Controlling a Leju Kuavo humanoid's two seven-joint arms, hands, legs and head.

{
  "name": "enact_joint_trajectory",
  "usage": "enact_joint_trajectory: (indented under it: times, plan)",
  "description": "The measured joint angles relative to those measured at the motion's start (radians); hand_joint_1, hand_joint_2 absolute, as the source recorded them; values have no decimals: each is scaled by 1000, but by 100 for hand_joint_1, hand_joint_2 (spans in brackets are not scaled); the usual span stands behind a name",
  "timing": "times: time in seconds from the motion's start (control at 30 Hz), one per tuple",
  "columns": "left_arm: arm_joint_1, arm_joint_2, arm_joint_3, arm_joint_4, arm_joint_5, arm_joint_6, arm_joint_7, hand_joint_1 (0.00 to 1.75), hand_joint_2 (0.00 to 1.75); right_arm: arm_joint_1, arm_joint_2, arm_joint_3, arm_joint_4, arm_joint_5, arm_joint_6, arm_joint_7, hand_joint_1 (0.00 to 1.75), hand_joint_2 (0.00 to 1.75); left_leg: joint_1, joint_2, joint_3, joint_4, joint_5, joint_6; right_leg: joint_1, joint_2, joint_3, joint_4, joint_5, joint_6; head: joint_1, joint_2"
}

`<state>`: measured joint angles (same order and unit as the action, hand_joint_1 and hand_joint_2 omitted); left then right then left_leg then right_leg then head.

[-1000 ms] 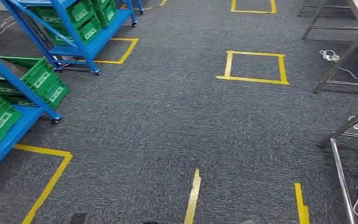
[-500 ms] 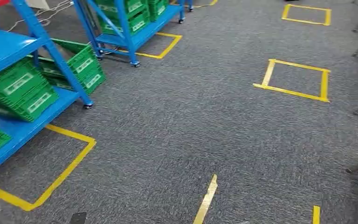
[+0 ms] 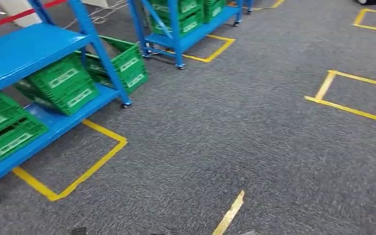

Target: Take the parts from the cabinet and place them on the table.

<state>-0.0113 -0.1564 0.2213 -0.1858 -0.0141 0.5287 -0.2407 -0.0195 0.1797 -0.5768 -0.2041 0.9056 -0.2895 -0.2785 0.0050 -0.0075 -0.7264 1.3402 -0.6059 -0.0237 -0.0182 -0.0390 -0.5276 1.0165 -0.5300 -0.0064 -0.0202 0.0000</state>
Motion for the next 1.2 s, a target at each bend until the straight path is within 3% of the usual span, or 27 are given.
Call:
enact_joint_trajectory:
  times: [0.03, 0.1, 0.13, 0.17, 0.3, 0.37, 0.4, 0.47, 0.5, 0.53, 0.6, 0.63, 0.67, 0.73, 0.8, 0.83, 0.87, 0.9, 0.97, 1.0, 1.03, 1.07, 1.1, 1.13, 1.17, 1.2]
  plan:
    - [4, 0, 5, 0, 2, 0, 0, 0, 0, -2, 1, 7, 0, 3, -1, 0, 0, 0, 0, 1, 19, -34, 33, 2, 1, -13, 3, 0, -3, 0, 0, 0]
    - [6, 0, 14, 0, 1, 0, 1, 0, 0, -8, 7, 11, 1, 5, -3, 0, 0, 0, -3, 19, 102, -201, 123, 15, 4, -37, 13, 0, -9, 2, 0, 0]
    - [5, 1, 17, 0, -3, 0, 9, 0, 0, -10, 9, 14, 1, 6, -4, 1, 0, 0, -11, 63, 141, -282, 147, 25, 4, -45, 17, 0, -12, 4, 0, 0]
    - [1, 3, 19, 0, -8, 0, 19, 0, 0, -10, 14, 17, 3, 7, -4, 5, 0, 0, -28, 112, 152, -305, 127, 34, 13, -57, 17, 1, -17, 12, 1, 0]
    - [4, 9, 22, 0, -16, 0, 30, 0, 0, -13, 20, 27, 5, 17, 0, 42, 0, 0, -22, 60, 149, -321, 134, 52, 15, -101, 32, -9, -24, 30, -2, 0]
    - [5, 11, 24, 0, -19, 0, 27, 0, 0, -13, 20, 33, 5, 24, 1, 61, 0, 0, -14, 40, 155, -331, 143, 63, 9, 2, 5, 43, -65, 36, 3, 0]
    - [0, 11, 24, 0, -25, 0, 26, 0, 0, -11, 20, 34, 6, 27, 2, 68, 0, 0, -13, 26, 152, -331, 144, 65, 6, 25, -33, 120, -103, 37, 5, 0]
    - [-2, 12, 25, 0, -30, 0, 26, 0, 0, -4, 19, 34, 6, 29, 5, 73, 0, 0, -13, -3, 151, -331, 143, 67, 7, 37, -118, 282, -161, 42, 4, 0]
    - [-1, 13, 27, 0, -30, 0, 27, 0, 0, -1, 18, 34, 6, 30, 5, 71, 0, 0, -13, -17, 153, -330, 143, 67, 7, 37, -139, 310, -156, 43, 4, 0]
    - [0, 14, 28, 0, -30, 0, 27, 0, 0, 0, 16, 34, 6, 31, 5, 66, 0, 0, -12, -32, 155, -330, 143, 66, 6, 38, -137, 288, -124, 43, 3, 0]
    - [1, 15, 29, 0, -30, -4, 27, 0, 0, -1, 16, 34, 6, 32, 3, 51, 0, 0, -9, -61, 158, -326, 140, 63, 3, 47, -77, 137, -22, 45, 3, 0]
    - [0, 15, 30, 0, -30, -6, 27, 0, 0, -2, 16, 34, 6, 34, 0, 46, 0, 0, -7, -74, 157, -322, 138, 58, -2, 76, -41, 52, 19, 46, 5, 0]
    - [-2, 17, 31, 0, -30, -6, 27, 0, 0, -2, 16, 34, 7, 35, 0, 40, 0, 0, -11, -86, 151, -315, 134, 50, -7, 135, -27, 19, 4, 46, 5, 0]
    - [-3, 18, 35, 0, -30, -7, 27, 0, 0, -6, 16, 35, 8, 38, -3, 36, 0, 0, -7, -105, 140, -311, 138, 40, -5, 121, -16, 8, 2, 37, 5, 0]
    - [3, 21, 39, 0, -30, -9, 27, 0, 0, -8, 16, 36, 8, 39, -6, 36, 0, 0, -2, -129, 136, -313, 144, 27, -2, 100, -11, 5, 8, 22, 5, 0]
    - [4, 24, 40, 0, -30, -9, 27, 0, 0, -8, 18, 37, 8, 40, -6, 36, 0, 0, -3, -98, 135, -302, 134, 24, -6, 84, -8, 0, 12, 16, 4, 0]
    - [3, 24, 40, 0, -30, -9, 28, 0, 0, -8, 18, 40, 8, 40, -6, 36, 0, 0, -7, -46, 119, -266, 110, 18, -5, 73, -6, 0, 9, 9, -6, 0]
    - [0, 24, 40, 0, -30, -9, 28, 0, 0, -7, 18, 40, 8, 41, -6, 36, 0, 0, -6, -20, 86, -198, 73, 13, -3, 56, -4, 0, 7, 4, -10, 0]
    - [-4, 23, 41, 0, -30, -10, 28, 0, 0, -4, 18, 40, 8, 41, -6, 36, 0, 0, -2, -4, 12, -40, 6, 7, 1, 22, -2, 0, 2, 0, -9, 0]
    - [-3, 23, 41, 0, -30, -10, 28, 0, 0, -4, 18, 41, 8, 41, -6, 36, 0, 0, 1, -2, -9, 3, -1, 6, 2, 8, -1, 0, 0, 0, -10, 0]
    - [0, 24, 41, 0, -30, -10, 28, 0, 0, -5, 18, 41, 8, 41, -6, 36, 0, 0, 2, -1, -6, -3, 14, 5, 3, -4, 2, 0, -2, 0, -9, 0]
    - [2, 24, 42, 0, -30, -10, 28, 0, 0, -6, 18, 41, 8, 41, -6, 36, 0, 0, 2, 1, 21, -54, 53, 7, 3, -17, 5, 0, -5, 0, -10, 0]
    - [3, 25, 42, 0, -30, -10, 28, 0, 0, -7, 18, 41, 8, 41, -6, 36, 0, 0, 1, 7, 61, -134, 98, 11, 3, -28, 11, 0, -8, 2, -10, 0]
    - [2, 26, 43, 0, -30, -10, 28, 0, 0, -9, 18, 42, 8, 41, -6, 36, 0, 0, -2, 34, 112, -236, 145, 19, 3, -40, 17, 0, -13, 4, -10, 0]
    - [0, 27, 43, 0, -30, -10, 28, 0, 0, -9, 18, 42, 8, 41, -6, 36, 0, 0, -12, 83, 140, -286, 139, 24, 5, -49, 19, -1, -16, 9, -9, 0]
    - [-4, 27, 43, 0, -30, -10, 27, 0, 0, -8, 18, 42, 8, 42, -5, 36, 0, 0, -20, 85, 146, -308, 132, 29, 12, -57, 19, 3, -24, 19, -12, 0]
